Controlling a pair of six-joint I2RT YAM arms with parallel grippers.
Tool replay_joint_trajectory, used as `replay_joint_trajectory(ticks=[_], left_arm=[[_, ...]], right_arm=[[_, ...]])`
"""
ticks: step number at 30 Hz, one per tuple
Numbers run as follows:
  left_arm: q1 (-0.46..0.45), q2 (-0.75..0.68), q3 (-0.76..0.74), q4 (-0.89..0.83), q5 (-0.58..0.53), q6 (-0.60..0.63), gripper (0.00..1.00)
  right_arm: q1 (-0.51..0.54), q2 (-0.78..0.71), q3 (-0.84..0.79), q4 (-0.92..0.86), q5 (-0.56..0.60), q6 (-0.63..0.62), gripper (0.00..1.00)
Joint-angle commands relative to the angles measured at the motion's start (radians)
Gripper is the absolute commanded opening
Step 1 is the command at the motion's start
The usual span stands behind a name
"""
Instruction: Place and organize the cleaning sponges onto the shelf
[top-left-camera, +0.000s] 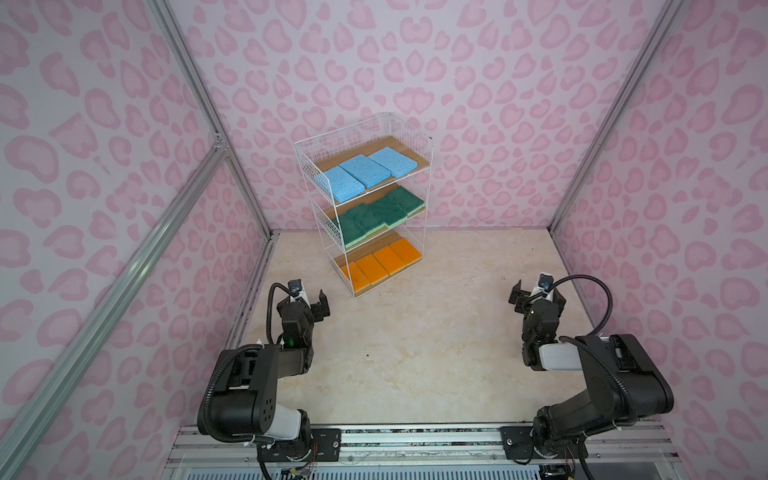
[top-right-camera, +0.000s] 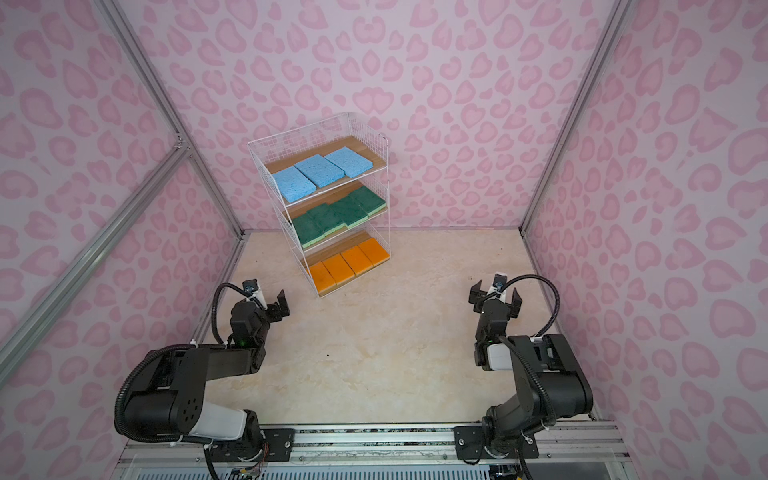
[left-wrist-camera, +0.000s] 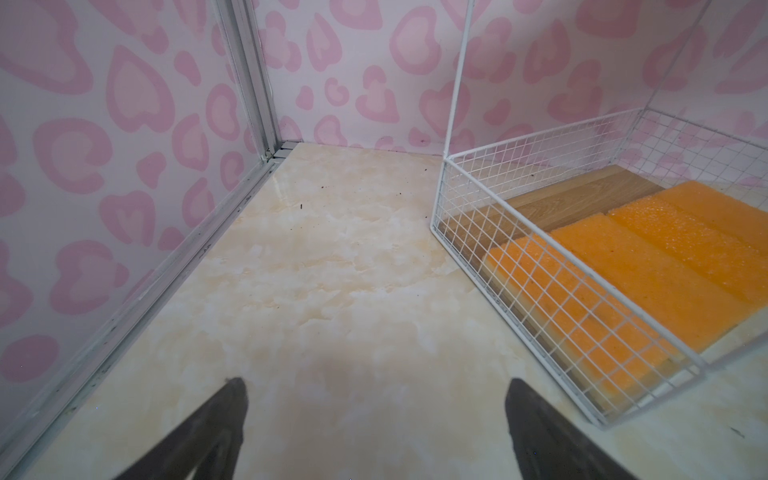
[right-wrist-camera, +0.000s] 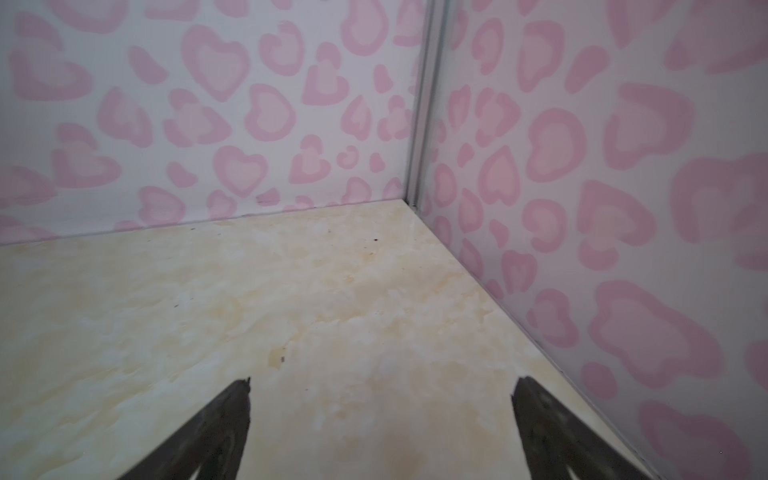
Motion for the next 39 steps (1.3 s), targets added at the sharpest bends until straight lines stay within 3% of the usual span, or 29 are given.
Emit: replay_joint_trajectory(ticks=[1,5,23,39], left_arm=[[0.001,0.003,0.005,0.035,0.006,0.002,0.98],[0.001,0.003,0.005,0.034,0.006,0.002,0.97],[0.001,0.003,0.006,0.032,0.007,0.002,0.97],[0.001,0.003,0.005,0.033,0.006,0.002,0.98]], right_arm=[[0.012,0.026,-0.016,-0.049,-0.063,0.018,0.99],[0.017,-0.011,0.009,-0.157,-0.062,0.022,0.99],[0.052,-0.003,0.003,-0.132,0.021,0.011,0.99],[0.037,-0.005,0.011,-0.149,-0.017,0.019,0.99]])
